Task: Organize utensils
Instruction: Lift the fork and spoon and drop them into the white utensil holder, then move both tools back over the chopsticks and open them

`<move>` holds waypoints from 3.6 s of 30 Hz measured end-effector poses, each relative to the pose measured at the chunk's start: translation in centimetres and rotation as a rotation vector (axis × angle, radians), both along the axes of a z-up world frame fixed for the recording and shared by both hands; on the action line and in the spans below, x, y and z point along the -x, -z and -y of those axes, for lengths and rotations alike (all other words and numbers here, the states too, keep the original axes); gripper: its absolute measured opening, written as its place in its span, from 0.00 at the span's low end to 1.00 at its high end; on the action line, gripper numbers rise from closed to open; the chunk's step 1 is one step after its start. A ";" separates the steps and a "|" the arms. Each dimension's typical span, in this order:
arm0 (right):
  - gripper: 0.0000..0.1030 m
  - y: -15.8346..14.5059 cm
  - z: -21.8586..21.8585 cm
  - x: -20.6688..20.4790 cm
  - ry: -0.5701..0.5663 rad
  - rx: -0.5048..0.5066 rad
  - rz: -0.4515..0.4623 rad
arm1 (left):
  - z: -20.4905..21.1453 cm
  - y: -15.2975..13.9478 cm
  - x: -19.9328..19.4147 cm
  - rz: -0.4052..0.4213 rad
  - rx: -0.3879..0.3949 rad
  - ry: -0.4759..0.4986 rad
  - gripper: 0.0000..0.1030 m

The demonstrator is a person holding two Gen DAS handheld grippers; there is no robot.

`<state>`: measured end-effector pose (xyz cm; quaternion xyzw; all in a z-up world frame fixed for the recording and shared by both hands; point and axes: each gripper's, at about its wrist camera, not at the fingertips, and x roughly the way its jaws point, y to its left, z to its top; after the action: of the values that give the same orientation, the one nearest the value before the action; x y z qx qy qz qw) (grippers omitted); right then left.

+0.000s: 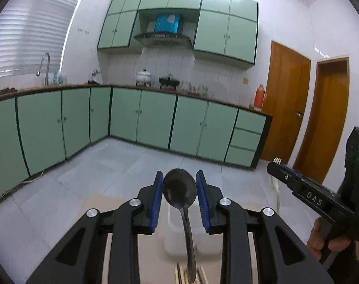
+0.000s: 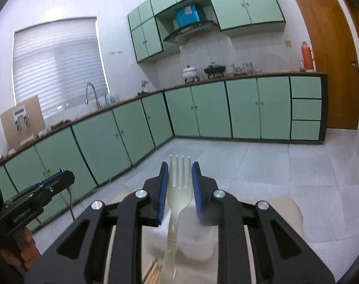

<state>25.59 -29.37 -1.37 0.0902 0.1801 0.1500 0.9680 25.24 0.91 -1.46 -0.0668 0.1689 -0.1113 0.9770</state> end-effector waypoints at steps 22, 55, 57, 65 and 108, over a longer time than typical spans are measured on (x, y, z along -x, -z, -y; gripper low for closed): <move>0.25 7.4 -0.4 -9.8 0.053 0.013 -0.045 | 4.9 6.3 -11.2 -0.043 -0.039 0.004 0.28; 0.58 16.2 -2.3 20.2 0.018 0.172 -0.428 | -1.6 17.6 14.5 -0.461 -0.183 0.064 0.65; 0.53 16.8 -3.2 21.4 -0.004 0.187 -0.438 | -1.3 18.1 15.0 -0.473 -0.194 0.070 0.65; 0.47 18.5 -4.9 23.5 -0.056 0.223 -0.479 | -0.7 20.0 16.6 -0.506 -0.193 0.096 0.65; 0.40 19.6 -1.1 23.6 0.094 0.182 -0.490 | -1.4 20.5 17.9 -0.431 -0.202 -0.026 0.64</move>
<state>1.96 -28.28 -20.94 0.0444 0.4172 0.0618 0.9056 7.33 2.26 -22.01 0.0069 0.3832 -0.0642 0.9214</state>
